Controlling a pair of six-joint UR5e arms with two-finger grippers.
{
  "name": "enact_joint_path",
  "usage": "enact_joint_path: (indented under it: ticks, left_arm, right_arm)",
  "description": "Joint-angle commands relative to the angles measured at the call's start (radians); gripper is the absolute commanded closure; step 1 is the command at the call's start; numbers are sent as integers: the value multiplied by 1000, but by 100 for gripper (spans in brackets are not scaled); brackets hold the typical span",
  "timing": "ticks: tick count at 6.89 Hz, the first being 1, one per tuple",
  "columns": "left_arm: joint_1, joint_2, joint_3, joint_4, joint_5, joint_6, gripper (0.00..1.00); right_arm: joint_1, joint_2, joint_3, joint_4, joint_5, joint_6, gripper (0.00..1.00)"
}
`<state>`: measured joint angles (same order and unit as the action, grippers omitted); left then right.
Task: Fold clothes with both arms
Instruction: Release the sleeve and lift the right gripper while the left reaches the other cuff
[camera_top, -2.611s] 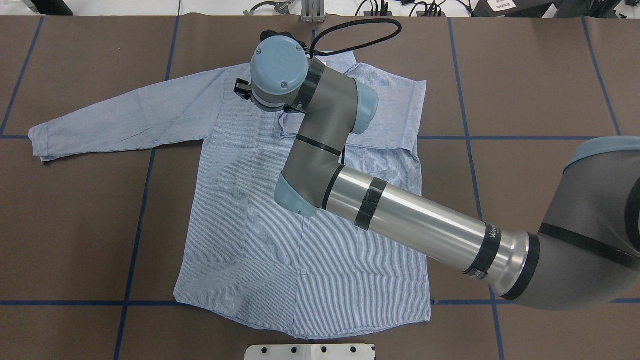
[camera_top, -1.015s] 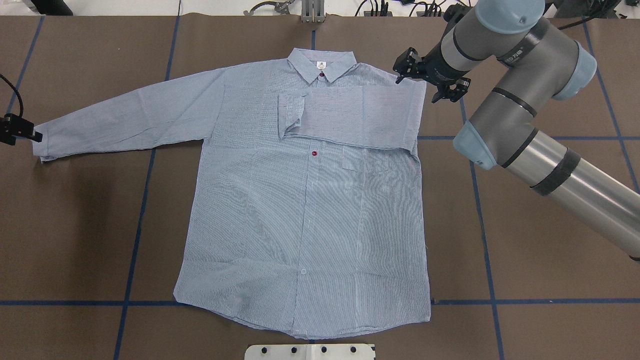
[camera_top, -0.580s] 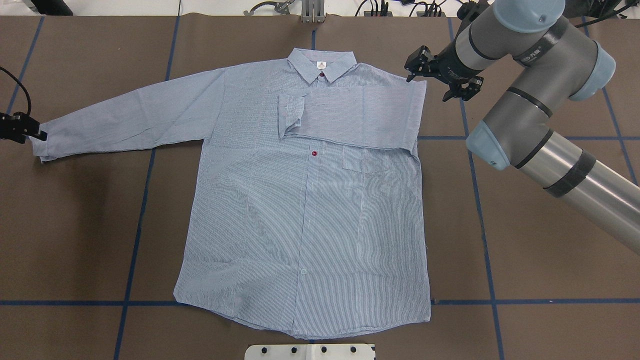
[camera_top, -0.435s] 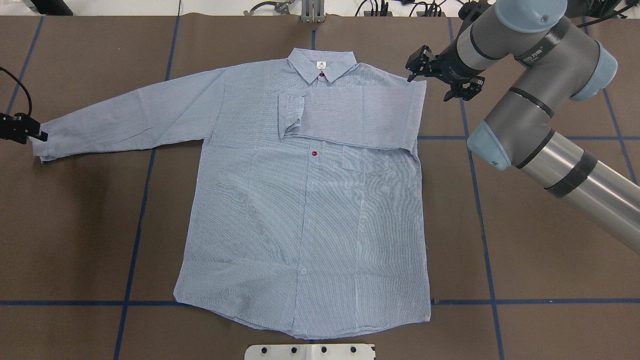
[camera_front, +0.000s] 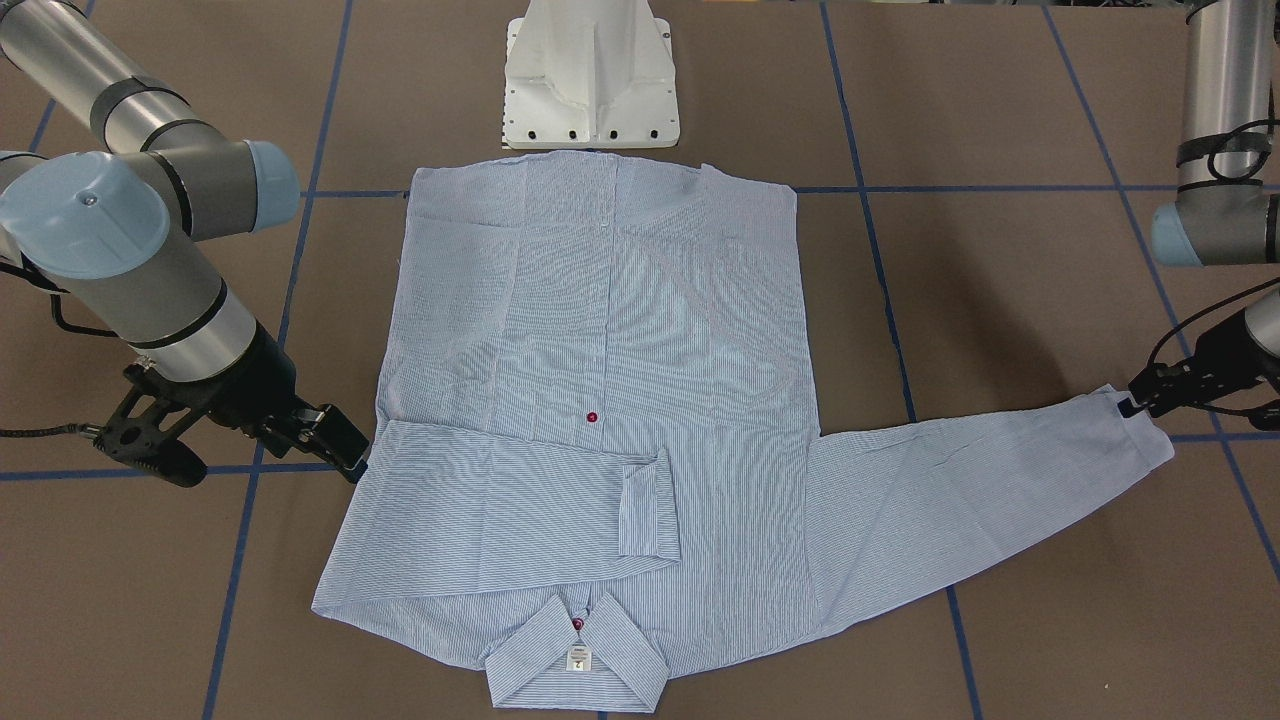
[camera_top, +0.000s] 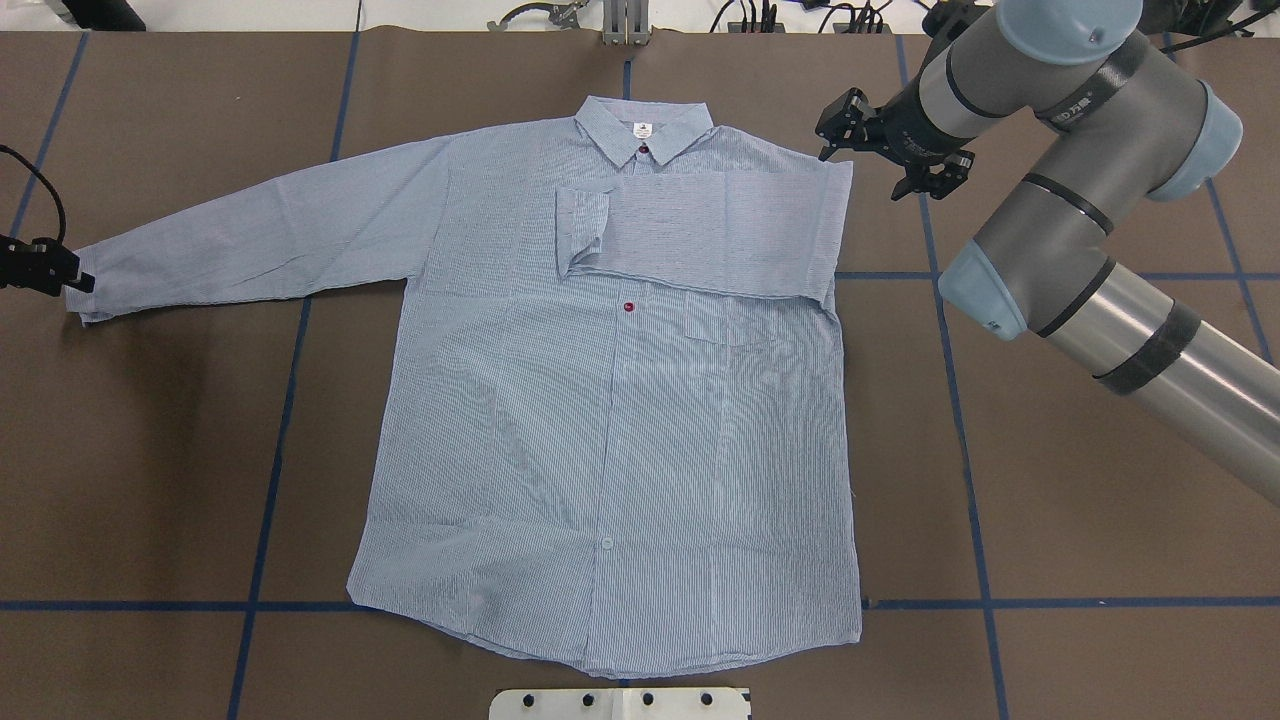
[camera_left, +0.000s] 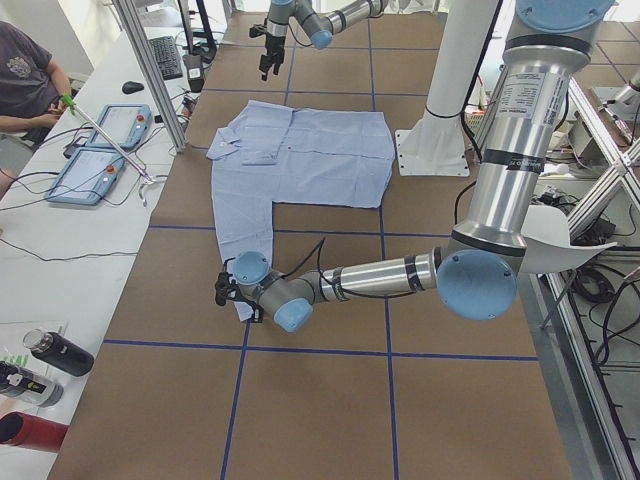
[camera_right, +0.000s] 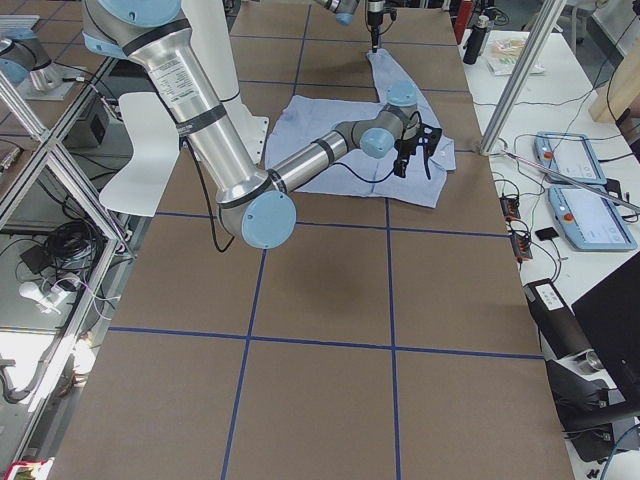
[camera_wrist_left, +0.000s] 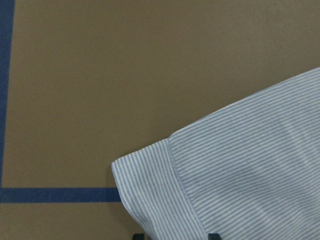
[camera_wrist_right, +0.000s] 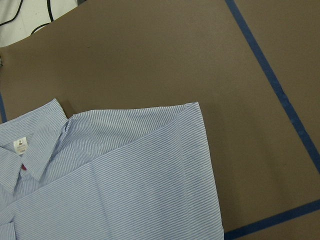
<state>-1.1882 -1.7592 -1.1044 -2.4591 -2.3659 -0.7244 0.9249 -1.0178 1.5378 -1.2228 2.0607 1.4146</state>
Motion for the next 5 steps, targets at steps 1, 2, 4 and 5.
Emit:
enact_joint_path:
  ticks: [1, 2, 4, 5]
  left_arm:
    - [1, 10, -5, -1, -1, -4, 70]
    - [1, 10, -5, -1, -1, -21, 100]
    - [1, 10, -32, -1, -6, -30, 100]
    - [1, 12, -70, 0, -9, -35, 100]
  right_arm:
    - [2, -1, 4, -1, -1, 1, 1]
    - [5, -1, 5, -3, 1, 1, 1]
    - [14, -46, 28, -3, -5, 1, 1]
    - [22, -56, 36, -3, -5, 1, 1]
